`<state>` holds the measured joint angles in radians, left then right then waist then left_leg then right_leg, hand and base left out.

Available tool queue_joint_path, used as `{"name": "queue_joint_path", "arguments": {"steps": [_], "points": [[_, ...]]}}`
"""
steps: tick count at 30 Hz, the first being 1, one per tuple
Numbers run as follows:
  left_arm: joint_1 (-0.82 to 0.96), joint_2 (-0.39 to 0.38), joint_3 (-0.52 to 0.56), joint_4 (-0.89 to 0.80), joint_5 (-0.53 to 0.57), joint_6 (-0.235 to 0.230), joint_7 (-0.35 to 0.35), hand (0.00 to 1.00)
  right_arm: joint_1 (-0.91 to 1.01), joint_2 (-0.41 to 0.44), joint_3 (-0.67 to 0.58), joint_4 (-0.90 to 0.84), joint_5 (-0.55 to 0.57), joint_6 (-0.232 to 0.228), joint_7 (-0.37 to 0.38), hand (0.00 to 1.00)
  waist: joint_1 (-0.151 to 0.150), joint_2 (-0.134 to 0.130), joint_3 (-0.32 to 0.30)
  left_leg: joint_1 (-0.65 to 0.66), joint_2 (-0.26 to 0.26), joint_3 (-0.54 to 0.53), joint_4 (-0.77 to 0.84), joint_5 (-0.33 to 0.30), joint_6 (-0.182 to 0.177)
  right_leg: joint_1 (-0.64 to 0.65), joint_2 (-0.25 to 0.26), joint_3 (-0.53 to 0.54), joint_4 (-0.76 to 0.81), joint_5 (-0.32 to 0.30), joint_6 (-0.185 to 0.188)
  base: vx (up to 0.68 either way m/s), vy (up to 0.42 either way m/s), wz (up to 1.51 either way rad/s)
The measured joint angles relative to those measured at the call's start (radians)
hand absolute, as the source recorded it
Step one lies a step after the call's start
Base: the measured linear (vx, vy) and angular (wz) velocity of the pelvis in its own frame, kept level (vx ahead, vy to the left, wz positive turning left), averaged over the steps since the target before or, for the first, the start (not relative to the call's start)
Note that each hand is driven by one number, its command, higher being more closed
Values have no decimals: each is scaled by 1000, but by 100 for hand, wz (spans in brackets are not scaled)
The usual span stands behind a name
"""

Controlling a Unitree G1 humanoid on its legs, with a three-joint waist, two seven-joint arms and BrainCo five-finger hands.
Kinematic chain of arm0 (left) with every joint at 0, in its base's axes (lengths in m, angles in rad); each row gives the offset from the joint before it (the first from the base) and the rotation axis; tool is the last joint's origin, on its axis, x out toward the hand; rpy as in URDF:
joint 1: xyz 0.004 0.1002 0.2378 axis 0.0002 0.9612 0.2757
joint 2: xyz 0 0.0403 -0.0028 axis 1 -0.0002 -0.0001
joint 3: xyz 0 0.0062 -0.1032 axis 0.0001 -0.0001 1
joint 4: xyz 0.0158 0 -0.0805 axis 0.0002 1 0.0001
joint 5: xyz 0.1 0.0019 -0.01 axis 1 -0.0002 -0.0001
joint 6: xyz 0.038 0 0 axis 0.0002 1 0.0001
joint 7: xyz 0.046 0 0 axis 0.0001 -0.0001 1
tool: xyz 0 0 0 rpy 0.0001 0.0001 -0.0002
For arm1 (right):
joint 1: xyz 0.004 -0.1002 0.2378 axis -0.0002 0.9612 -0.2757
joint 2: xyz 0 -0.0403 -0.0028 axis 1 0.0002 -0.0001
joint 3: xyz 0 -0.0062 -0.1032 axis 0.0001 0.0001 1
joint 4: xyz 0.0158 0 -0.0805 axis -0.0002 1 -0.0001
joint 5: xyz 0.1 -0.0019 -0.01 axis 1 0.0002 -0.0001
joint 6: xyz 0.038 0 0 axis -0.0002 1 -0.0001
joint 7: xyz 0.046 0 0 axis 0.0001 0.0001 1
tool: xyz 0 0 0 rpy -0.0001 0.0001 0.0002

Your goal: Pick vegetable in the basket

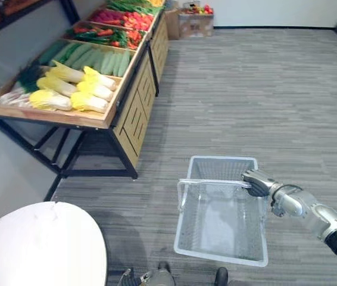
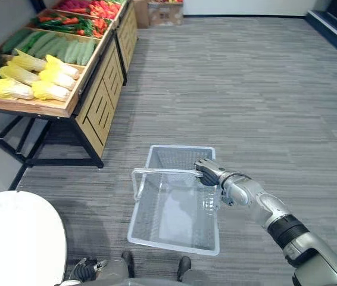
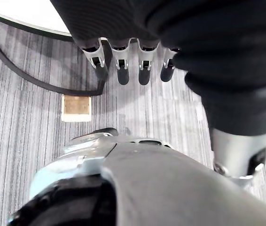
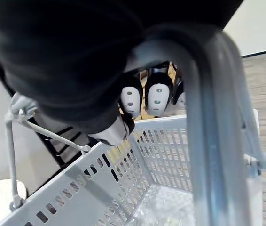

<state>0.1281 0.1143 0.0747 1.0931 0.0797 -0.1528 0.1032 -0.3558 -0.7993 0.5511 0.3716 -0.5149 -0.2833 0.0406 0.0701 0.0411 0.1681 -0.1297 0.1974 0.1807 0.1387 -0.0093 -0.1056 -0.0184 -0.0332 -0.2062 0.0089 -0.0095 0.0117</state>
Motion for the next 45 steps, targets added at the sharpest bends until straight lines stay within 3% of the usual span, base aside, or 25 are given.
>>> {"name": "queue_joint_path", "arguments": {"steps": [2, 7, 8, 12, 13, 14, 15, 17, 18, 20, 23, 24, 26, 28, 30, 31, 32, 34, 37, 38, 40, 42, 45], "points": [[-4, 10, -8, 0, -2, -5, -4, 0, 4, -1, -19, 40, -9, 1, -7, 100, -12, -21, 14, -1, -47, 15, -21, -4, 18, -1, -44, 10, -28, 27, 40, 128, 216, -10], [-6, 15, -33, -5, -3, -5, -31, 0, 27, 0, -134, 98, -31, 2, -10, 100, -12, -16, 16, 27, -126, 32, -71, -6, 51, 3, -113, 23, -40, 38, 85, 107, 185, 3], [-6, 21, -49, -10, -4, -5, -34, 0, 53, 4, -175, 114, -30, 3, -17, 100, -11, -17, 17, 31, -146, 36, -69, -20, 73, -1, -130, 27, -24, 26, 104, 84, 120, -1], [-4, 33, -86, -12, -29, -4, -36, 0, 87, 31, -214, 138, -32, 18, -42, 100, -10, -24, 20, 59, -174, 79, -56, -74, 93, -61, -171, 80, 117, -25, 151, 75, 118, -28], [-4, 33, -90, -11, -29, -4, -36, 0, 87, 37, -216, 155, -35, 20, -45, 100, -10, -24, 21, 64, -174, 86, -54, -85, 95, -77, -173, 88, 154, -25, 151, 79, 167, -37], [-5, 40, -107, -12, -29, -4, -36, 0, 91, 52, -220, 196, -36, 26, -47, 100, -14, -15, 18, 81, -172, 95, -50, -109, 110, -134, -178, 99, 286, -25, 150, 63, 141, -27], [-5, 44, -114, -12, -29, -4, -36, 0, 100, 59, -226, 206, -37, 32, -48, 100, -19, -23, 23, 90, -173, 95, -51, -115, 117, -155, -183, 98, 342, -24, 146, 98, 166, -14], [-6, 57, -129, -13, -31, -3, -34, 0, 136, 80, -249, 233, -44, 43, -53, 100, -40, -29, 31, 153, -184, 91, -74, -129, 132, -195, -206, 90, 515, -6, 78, 115, 123, 4], [-7, 60, -130, -20, -32, -2, -34, 0, 153, 82, -268, 234, -59, 46, -53, 100, -45, -33, 37, 175, -189, 85, -80, -136, 143, -221, -215, 95, 581, 5, 63, 149, 94, 10], [-25, 64, -142, -30, -38, 0, -32, 0, 176, 96, -314, 255, -73, 56, -56, 100, -64, -35, 43, 191, -191, 70, -83, -151, 159, -265, -211, 92, 648, -48, 46, 165, 53, 20], [-69, 61, -146, -44, -40, 2, -29, 0, 177, 102, -387, 331, -72, 62, -66, 100, -97, -19, 71, 210, -184, 47, -76, -161, 163, -305, -177, 53, 543, -79, 35, 263, 8, 28], [-90, 56, -146, -60, -42, 2, -27, 0, 180, 103, -416, 354, -72, 68, -79, 100, -99, -12, 84, 224, -179, 45, -72, -170, 154, -314, -166, 48, 447, -68, 51, 333, -42, 24], [-111, 55, -147, -91, -67, 1, -21, 0, 204, 122, -466, 366, -72, 79, -84, 100, -107, -10, 89, 242, -165, 25, -69, -188, 127, -317, -154, 51, 264, -33, 92, 367, -91, 36], [-136, 57, -146, -120, -76, -2, -7, 0, 223, 150, -522, 369, -72, 96, -94, 100, -123, -31, 99, 294, -142, -4, -70, -220, 76, -311, -161, 53, 98, -2, 106, 485, -244, 43], [-139, 66, -147, -123, -77, -4, 1, 0, 257, 167, -559, 368, -71, 102, -103, 100, -125, -57, 92, 332, -133, -19, -69, -258, 35, -310, -169, 53, 100, -5, 101, 456, -327, 35], [-136, 65, -146, -129, -78, -3, 4, 0, 292, 179, -598, 360, -70, 106, -107, 100, -129, -53, 86, 361, -102, -36, -63, -297, 2, -322, -159, 49, 163, 76, 96, 619, -475, 39], [-127, 43, -146, -128, -77, -4, 5, 0, 327, 193, -630, 351, -68, 110, -116, 100, -133, -16, 66, 348, -48, -60, -21, -306, -16, -362, -119, 31, 265, 68, 73, 633, -492, 20], [-123, 21, -146, -121, -77, -4, 5, 0, 328, 196, -629, 350, -68, 111, -116, 100, -131, 5, 59, 305, -7, -62, 69, -287, -25, -368, -86, 20, 290, 30, 40, 462, -382, -11], [-113, -10, -144, -89, -74, -3, 1, 0, 364, 209, -630, 341, -66, 110, -119, 100, -136, 11, 59, 171, 39, -131, 424, -101, -20, -275, -52, -7, 307, -43, -2, 490, -365, 1], [-98, -9, -139, -81, -71, -3, 0, 0, 391, 209, -630, 324, -66, 111, -121, 100, -134, 7, 61, 124, 57, -140, 568, 0, -15, -214, -47, -13, 285, -68, -17, 466, -267, 1], [-79, -14, -87, -73, -69, -4, -1, 0, 429, 208, -631, 299, -70, 113, -123, 100, -113, 0, 66, 31, 104, -68, 792, -24, 20, -110, -23, -3, 230, -104, -43, 468, -239, -12], [-80, -7, -49, -74, -62, -7, 1, 0, 443, 208, -631, 289, -70, 120, -123, 100, -96, 0, 66, -34, 108, -13, 863, -72, 58, -29, -17, 6, 186, -125, -46, 374, -135, -16], [-62, 13, -4, -75, -45, -9, 5, 0, 438, 210, -634, 257, -69, 122, -126, 100, -79, 0, 65, -170, 88, 87, 786, -124, 59, 62, -21, 15, 149, -152, -34, 335, -45, -17]]}}
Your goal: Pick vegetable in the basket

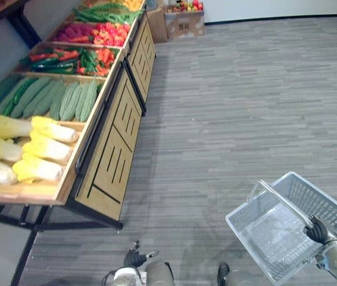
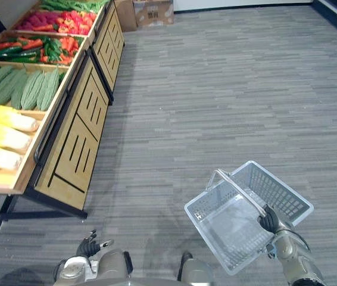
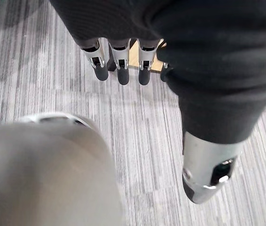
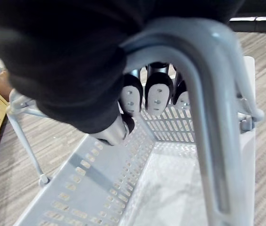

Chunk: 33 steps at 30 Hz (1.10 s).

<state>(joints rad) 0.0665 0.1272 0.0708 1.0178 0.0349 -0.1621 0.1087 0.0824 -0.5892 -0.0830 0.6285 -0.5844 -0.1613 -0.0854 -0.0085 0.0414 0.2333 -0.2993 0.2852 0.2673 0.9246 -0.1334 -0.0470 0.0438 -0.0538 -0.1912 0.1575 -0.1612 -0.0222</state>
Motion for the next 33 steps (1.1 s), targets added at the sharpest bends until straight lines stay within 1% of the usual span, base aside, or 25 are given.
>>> {"name": "queue_joint_path", "arguments": {"steps": [3, 4, 5, 6, 7, 8, 9, 10, 13, 14, 16, 17, 18, 19, 20, 21, 22, 23, 25, 26, 27, 29, 31, 32, 33], "points": [[32, -7, 20, 15, 28, 1, 1, 0, 5, 0, -30, -4, 1, -3, -2, 100, 13, -8, -4, -46, -58, 116, -267, 4, -2, 57, -28, -18, -36, -19, 32, 382, 65, 9], [47, -9, 14, 20, 30, 10, 0, 0, 4, -2, -46, -5, 1, -3, -10, 100, 14, -4, -7, -40, -121, 177, -503, 49, -13, 96, -41, -34, -65, -30, 53, 413, 128, 33], [56, -12, 13, 23, 32, 12, -1, 0, 2, -1, -46, -5, 1, -3, -14, 100, 15, -1, -8, -36, -141, 191, -598, 79, -17, 113, -42, -38, -77, -35, 61, 529, 193, 28], [70, -20, 11, 39, 57, 15, -1, 0, 2, -1, -44, -4, 1, -3, -16, 100, 27, 15, -17, -23, -179, 183, -781, 139, -20, 145, -31, -42, -101, -42, 73, 487, 213, -1], [91, -30, 10, 47, 66, 19, -1, 0, -1, -2, -36, -4, 1, -3, -16, 100, 46, 38, -32, -16, -179, 155, -874, 151, -23, 177, -5, -34, -124, -54, 85, 495, 229, -16], [100, -30, 11, 52, 66, 20, -2, 0, -6, 0, -28, -2, 1, -3, -16, 100, 55, 45, -37, -10, -175, 142, -878, 201, 14, 195, 3, -21, -131, -70, 96, 498, 223, -14], [100, -31, 14, 58, 66, 21, 0, 0, -21, 7, 2, 13, 1, -3, -16, 100, 64, 26, -43, -12, -195, 135, -840, 250, 61, 214, -9, -12, -129, -86, 87, 382, 161, -1], [100, -28, 17, 57, 66, 21, 0, 0, -26, 6, 17, 15, 1, -4, -16, 100, 67, 13, -44, -14, -206, 137, -824, 244, 68, 211, -25, -3, -116, -85, 87, 450, 199, 14], [99, -8, 17, 59, 66, 21, -5, 0, -62, 8, 82, 16, 1, -18, -14, 100, 73, -32, -54, 12, -270, 158, -760, 157, 171, 179, -104, 53, 60, -80, 91, 519, 273, 22], [103, -2, 14, 59, 66, 22, -5, 0, -61, 23, 92, 17, 4, -22, -13, 100, 77, -52, -61, 51, -300, 154, -776, 125, 173, 96, -141, 67, 277, -48, 145, 507, 256, 20], [109, 6, 12, 57, 66, 22, -5, 0, -60, 47, 93, 24, 6, -24, -14, 100, 73, -59, -67, 102, -328, 141, -799, 102, 177, 8, -172, 99, 494, 49, 267, 298, 145, 22], [114, 16, -1, 57, 66, 22, -5, 0, -59, 70, 99, 38, 6, -25, -14, 100, 66, -68, -69, 151, -344, 128, -820, 86, 175, -55, -181, 139, 654, 170, 313, 358, 127, 32], [116, 31, -27, 57, 65, 23, -5, 0, -57, 94, 105, 54, 6, -27, -15, 100, 60, -83, -68, 211, -358, 103, -836, 64, 171, -143, -179, 174, 856, 219, 312, 531, 157, 46], [115, 39, -47, 56, 65, 34, -3, 0, -68, 91, 85, 55, 7, -21, -21, 100, 48, -84, -68, 269, -365, 75, -845, 43, 172, -214, -176, 166, 1000, 198, 278, 451, 94, 45], [114, 42, -57, 56, 65, 38, -2, 0, -70, 84, 83, 52, 7, -24, -22, 100, 41, -82, -68, 298, -368, 55, -854, 36, 176, -241, -174, 152, 1038, 174, 236, 551, 61, 72], [109, 48, -75, 55, 63, 40, -1, 0, -60, 81, 81, 51, 8, -22, -21, 100, 35, -75, -71, 350, -367, 9, -863, 25, 180, -285, -175, 107, 1053, 124, 154, 470, 30, 88], [101, 52, -80, 54, 56, 40, 0, 0, -45, 83, 81, 52, 13, -23, -20, 100, 27, -76, -70, 392, -367, -26, -873, 21, 181, -310, -179, 77, 1021, 85, 105, 557, -2, 121], [92, 54, -83, 54, 53, 40, 2, 0, -37, 88, 81, 58, 16, -20, -17, 100, 10, -78, -70, 418, -366, -66, -878, 20, 182, -326, -186, 51, 952, 44, 100, 446, -61, 135], [75, 50, -81, 46, 47, 40, 2, 0, -37, 89, 70, 59, 31, -16, -16, 100, -7, -76, -68, 458, -365, -155, -887, 19, 180, -360, -183, 55, 688, 24, 90, 460, -125, 151], [74, 46, -79, 36, 47, 37, 2, 0, -37, 89, 49, 66, 37, -12, -15, 100, -9, -71, -68, 465, -358, -222, -880, 3, 156, -361, -158, 122, 451, 35, 104, 318, -127, 123], [73, 46, -77, 34, 47, 36, 2, 0, -37, 89, 46, 70, 37, -10, -15, 100, -9, -71, -68, 465, -356, -233, -876, -3, 147, -359, -155, 144, 401, 41, 106, 473, -256, 141], [67, 42, -66, 41, 46, 36, 1, 0, -21, 103, -12, 117, 40, 0, -14, 100, 5, -77, -57, 456, -334, -346, -811, -69, 105, -343, -143, 307, 122, 68, 145, 421, -320, 134], [71, 47, -60, 46, 46, 36, 0, 0, -7, 111, -34, 126, 41, 1, -13, 100, 13, -84, -55, 450, -326, -394, -773, -105, 75, -325, -144, 344, 67, 74, 154, 283, -325, 106], [86, 57, -48, 48, 46, 36, 0, 0, 6, 125, -59, 131, 41, 4, -12, 100, 12, -105, -58, 441, -324, -444, -738, -143, 45, -310, -157, 366, 56, 74, 154, 340, -499, 141], [90, 64, -27, 60, 45, 39, 0, 0, 13, 132, -86, 146, 43, 15, -10, 100, 10, -113, -57, 430, -307, -488, -709, -183, 14, -299, -166, 346, 69, 154, 225, 370, -628, 143]]}}
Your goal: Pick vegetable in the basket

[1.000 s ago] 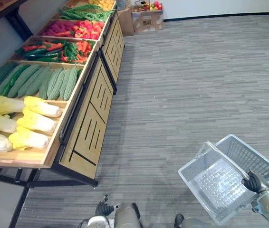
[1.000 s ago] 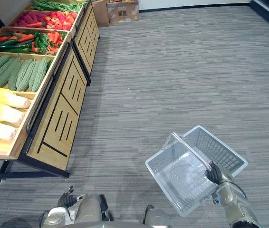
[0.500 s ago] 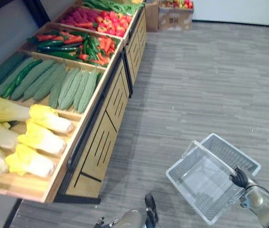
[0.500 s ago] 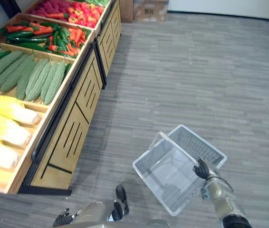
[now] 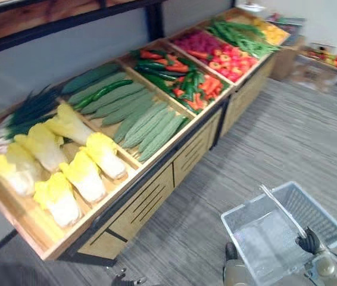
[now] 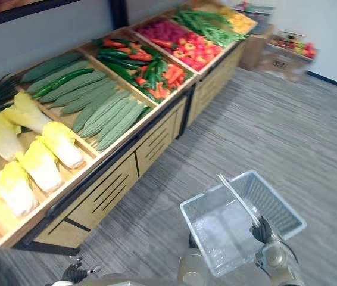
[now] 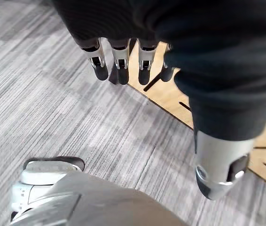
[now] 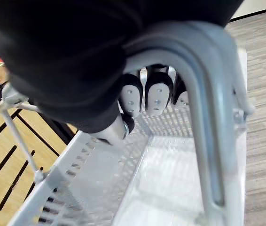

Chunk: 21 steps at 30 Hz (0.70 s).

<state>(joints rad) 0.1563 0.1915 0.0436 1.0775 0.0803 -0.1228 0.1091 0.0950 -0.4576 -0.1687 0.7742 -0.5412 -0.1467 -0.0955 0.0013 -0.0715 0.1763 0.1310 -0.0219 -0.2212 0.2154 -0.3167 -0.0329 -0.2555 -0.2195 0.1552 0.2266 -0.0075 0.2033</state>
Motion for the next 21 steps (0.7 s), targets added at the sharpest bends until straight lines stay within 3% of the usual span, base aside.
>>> {"name": "queue_joint_path", "arguments": {"steps": [1, 2, 3, 5, 7, 8, 9, 12, 14, 19, 21], "points": [[-3, -13, 7, 10, 0, 3, 2, 0, 3, -1, -20, 9, 0, 3, 0, 100, 1, 14, 1, -10, 24, -21, 10, -9, -14, -5, 11, -37, 24, 12, 2, 298, -528, 122], [-2, -38, 17, 17, 0, 0, 2, 0, 1, -4, -45, 16, 1, 5, -3, 100, 3, 52, -9, -26, 66, -38, 17, -5, -26, -6, 36, -88, 40, -10, -30, 289, -477, 96], [1, -66, 46, 19, -5, 0, 3, 0, -15, -6, -54, 27, 2, 5, -3, 100, 3, 76, -11, -46, 106, -39, 19, 27, -64, -14, 57, -135, 76, -29, -52, 264, -452, 101], [4, -83, 81, 21, -40, 1, 5, 0, -31, -5, -60, 31, 2, 5, -3, 100, 1, 82, -12, -84, 141, -40, 21, 89, -89, -17, 63, -212, 117, -58, -90, 215, -451, 98], [-10, -84, 102, 17, -39, 1, 7, 0, -32, -6, -110, 50, 22, 5, -7, 100, -14, 74, -7, -134, 166, 11, 10, 204, -102, 20, 40, -330, 109, -78, -124, 145, -396, 138], [-11, -80, 102, 17, -39, 1, 7, 0, -32, -6, -124, 61, 34, 5, -8, 100, -19, 72, -6, -138, 177, 58, -1, 236, -102, 37, 34, -356, 100, -80, -127, 78, -345, 151], [-13, -79, 102, 17, -38, 1, 9, 0, -22, -5, -150, 68, 42, 5, -11, 100, -30, 72, -6, -146, 197, 192, -25, 286, -86, 76, 17, -424, 72, -83, -133, 34, -280, 135], [-18, -77, 89, 9, -39, 2, 22, 0, -7, 13, -188, 75, 52, 9, -31, 100, -33, 77, -5, -148, 244, 559, -45, 306, -61, 124, 8, -545, 35, -92, -146, -82, -175, 127], [-20, -78, 87, 8, -36, 4, 27, 0, 14, 35, -188, 75, 75, 9, -35, 100, -34, 81, -4, -148, 247, 632, -86, 307, -60, 147, 12, -608, 22, -105, -137, -131, -6, 104], [-23, -83, 91, 8, -24, 20, 41, 0, 41, 79, -187, 74, 87, 7, -35, 100, -27, 96, -12, -181, 203, 588, -191, 308, -60, 164, -9, -670, -27, -70, -103, -110, 92, 63], [-23, -85, 89, 10, -18, 23, 41, 0, 50, 77, -195, 73, 107, 9, -39, 100, -30, 107, -14, -180, 168, 562, -219, 340, -58, 177, -27, -683, -43, -49, -88, 19, 140, 46]]}}
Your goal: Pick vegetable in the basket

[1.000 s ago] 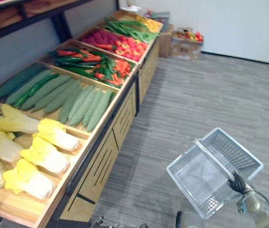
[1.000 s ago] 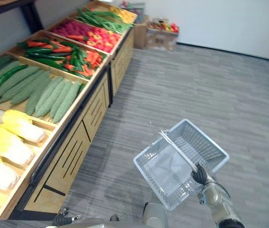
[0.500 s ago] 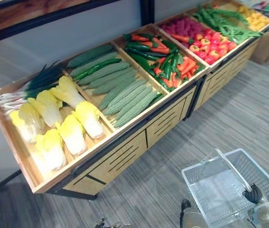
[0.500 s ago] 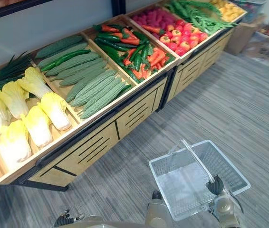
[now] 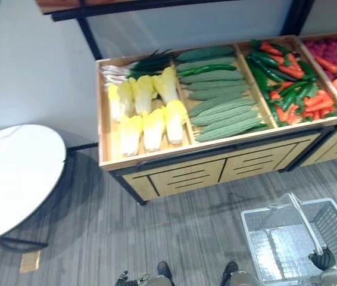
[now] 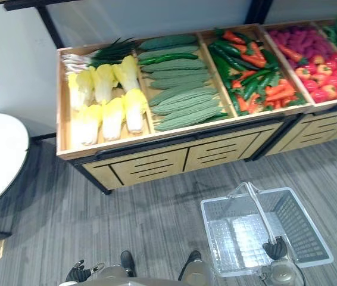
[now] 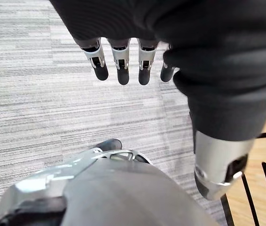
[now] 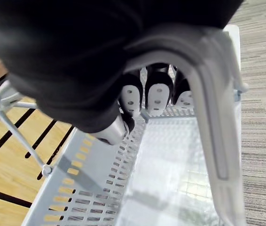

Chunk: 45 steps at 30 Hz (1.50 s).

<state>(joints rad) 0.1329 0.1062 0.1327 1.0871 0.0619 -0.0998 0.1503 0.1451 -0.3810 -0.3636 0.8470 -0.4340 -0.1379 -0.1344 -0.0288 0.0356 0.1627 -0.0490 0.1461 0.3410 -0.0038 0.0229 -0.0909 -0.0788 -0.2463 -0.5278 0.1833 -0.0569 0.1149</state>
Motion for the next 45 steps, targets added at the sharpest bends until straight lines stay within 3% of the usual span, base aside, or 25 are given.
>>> {"name": "queue_joint_path", "arguments": {"steps": [5, 6, 13, 22, 33, 41, 43, 45], "points": [[-29, 20, -37, 9, -1, -7, -8, 0, -21, 10, 29, 0, 25, -5, 2, 100, 4, -9, 4, 18, -52, -23, -20, 15, 21, 32, -16, 5, -64, 62, 18, 89, 104, 10], [-50, 52, -96, 29, -1, -8, -20, 0, -67, 49, 138, 64, 52, -5, 12, 100, 7, -51, -13, 65, -63, -17, -91, 39, 32, 50, 12, 38, -130, 90, 16, 60, 77, -21], [-49, 54, -96, 30, -1, -8, -20, 0, -68, 53, 138, 65, 53, -5, 12, 100, 8, -52, -12, 74, -61, 1, -91, 37, 31, 48, 14, 55, -125, 90, 16, 1, -1, -7], [-46, 61, -61, 68, -1, -8, -49, 0, -55, 131, 137, 111, 128, -5, 51, 100, 7, -64, -9, 145, -48, 57, -99, 28, 19, 51, 33, 163, -92, 68, -1, -31, -22, -25], [-24, 57, -39, 68, -4, -8, -59, 0, -36, 146, 138, 139, 129, -6, 54, 100, 13, -68, -34, 138, -59, 1, -99, 23, 17, 83, 39, 198, -111, 59, 8, -10, 3, 15], [-25, 57, -36, 63, -11, -7, -48, 0, -35, 154, 133, 144, 129, -7, 49, 100, 7, -67, -32, 128, -48, -48, -67, -4, 3, 61, 33, 204, 7, -40, 7, 77, -35, 17], [-27, 56, -23, 63, -13, -7, -46, 0, -35, 153, 133, 144, 129, -8, 45, 100, 10, -66, -33, 81, -25, -61, 55, -57, 3, 52, 36, 206, 36, -72, 1, 117, -95, 15], [-22, 56, -7, 61, -18, -6, -46, 0, -38, 154, 133, 145, 129, -15, 41, 100, 17, -63, -22, -7, 9, -83, 282, -99, -3, 69, 44, 205, 59, -105, -6, 116, -120, 6]]}}
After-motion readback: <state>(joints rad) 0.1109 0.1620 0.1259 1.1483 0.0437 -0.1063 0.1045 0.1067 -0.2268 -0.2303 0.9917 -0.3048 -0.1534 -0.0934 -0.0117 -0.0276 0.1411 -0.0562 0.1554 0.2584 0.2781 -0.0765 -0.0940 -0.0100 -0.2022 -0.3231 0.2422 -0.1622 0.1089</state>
